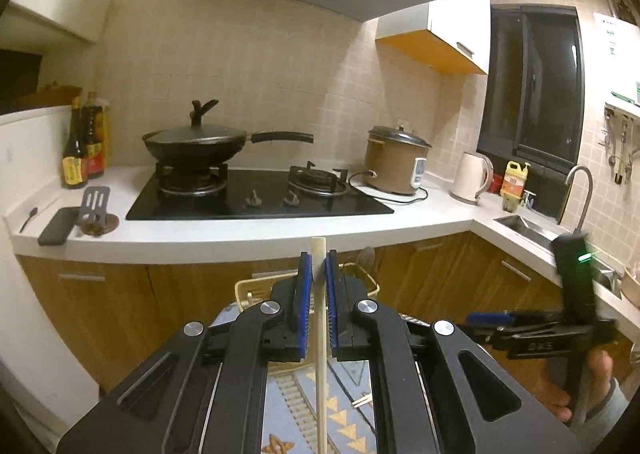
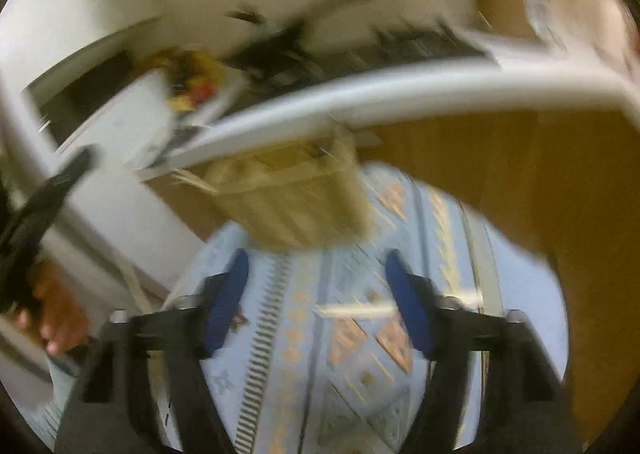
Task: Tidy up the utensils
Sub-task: 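Lift the chopsticks with both grippers up over the tan basket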
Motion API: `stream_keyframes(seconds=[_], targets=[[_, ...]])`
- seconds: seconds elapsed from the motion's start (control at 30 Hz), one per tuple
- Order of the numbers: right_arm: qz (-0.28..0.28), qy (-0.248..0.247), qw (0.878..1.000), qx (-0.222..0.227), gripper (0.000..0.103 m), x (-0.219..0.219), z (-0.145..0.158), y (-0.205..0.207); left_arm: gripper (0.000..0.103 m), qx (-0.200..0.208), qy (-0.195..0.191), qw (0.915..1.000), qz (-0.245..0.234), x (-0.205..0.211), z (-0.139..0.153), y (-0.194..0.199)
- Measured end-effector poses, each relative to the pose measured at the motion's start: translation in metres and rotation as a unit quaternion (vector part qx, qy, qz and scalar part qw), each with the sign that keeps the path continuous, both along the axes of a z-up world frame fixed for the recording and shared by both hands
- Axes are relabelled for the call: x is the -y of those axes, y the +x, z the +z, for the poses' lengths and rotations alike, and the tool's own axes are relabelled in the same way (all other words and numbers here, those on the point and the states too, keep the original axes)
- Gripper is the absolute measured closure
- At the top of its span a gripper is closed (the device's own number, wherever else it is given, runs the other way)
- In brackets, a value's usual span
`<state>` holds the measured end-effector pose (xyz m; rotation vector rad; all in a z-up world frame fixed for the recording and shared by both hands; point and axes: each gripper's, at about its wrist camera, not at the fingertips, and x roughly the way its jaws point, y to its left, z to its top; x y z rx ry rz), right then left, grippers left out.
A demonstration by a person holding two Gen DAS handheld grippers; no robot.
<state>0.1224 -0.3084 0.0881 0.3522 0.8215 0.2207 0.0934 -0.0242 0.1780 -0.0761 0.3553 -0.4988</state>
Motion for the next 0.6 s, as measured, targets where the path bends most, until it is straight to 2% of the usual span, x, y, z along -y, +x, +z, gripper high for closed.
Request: stream_keyframes(seconds=[0.07, 0.2, 0.3, 0.4, 0.6], targets=[[-0.041, 0.035, 0.995, -0.086, 0.035, 0.027, -0.037, 0.011, 0.098, -0.004, -0.003, 1.0, -0.008, -0.001, -0.006, 0.0], [-0.076, 0.087, 0.976, -0.184, 0.04, 0.048, -0.09, 0.023, 0.098, -0.021, -0.003, 0.9995, -0.023, 0.0, -0.02, 0.005], [-0.094, 0.091, 0.969, -0.207, 0.041, 0.047, -0.107, 0.032, 0.098, -0.031, 0.001, 0.999, -0.031, -0.001, -0.03, 0.007], [-0.12, 0.09, 0.965, -0.215, 0.041, 0.041, -0.112, 0.043, 0.098, -0.035, -0.003, 0.9989, -0.032, -0.009, -0.035, 0.007], [-0.2, 0.006, 0.953, -0.226, 0.05, 0.027, -0.123, 0.063, 0.098, -0.034, -0.025, 0.9985, -0.034, -0.035, -0.042, 0.007]])
